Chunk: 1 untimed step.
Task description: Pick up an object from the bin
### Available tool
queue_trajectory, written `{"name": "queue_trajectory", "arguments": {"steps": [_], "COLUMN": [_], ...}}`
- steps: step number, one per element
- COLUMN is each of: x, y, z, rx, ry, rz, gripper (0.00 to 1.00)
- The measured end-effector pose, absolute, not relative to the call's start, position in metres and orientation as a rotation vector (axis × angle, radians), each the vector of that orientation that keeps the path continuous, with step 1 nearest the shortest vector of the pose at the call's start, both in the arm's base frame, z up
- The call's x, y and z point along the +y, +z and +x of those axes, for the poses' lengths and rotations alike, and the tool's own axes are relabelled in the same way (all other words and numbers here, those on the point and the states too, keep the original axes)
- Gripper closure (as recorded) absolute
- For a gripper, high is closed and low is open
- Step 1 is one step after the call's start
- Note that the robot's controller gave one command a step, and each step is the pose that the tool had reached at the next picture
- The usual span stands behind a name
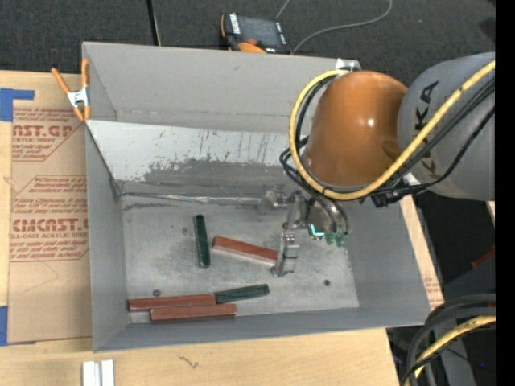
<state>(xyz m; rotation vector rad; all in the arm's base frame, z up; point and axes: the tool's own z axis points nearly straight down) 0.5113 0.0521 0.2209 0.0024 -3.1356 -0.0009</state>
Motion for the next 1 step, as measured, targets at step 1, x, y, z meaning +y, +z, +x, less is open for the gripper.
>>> {"name": "queue_trajectory", "arguments": {"steps": [1], "x": [0.0145], "y": [0.0656], "z": [0.5102], "rx": [-3.133], "ry": [-0.001], "rz": [-0.084], "gripper": [0.00]}}
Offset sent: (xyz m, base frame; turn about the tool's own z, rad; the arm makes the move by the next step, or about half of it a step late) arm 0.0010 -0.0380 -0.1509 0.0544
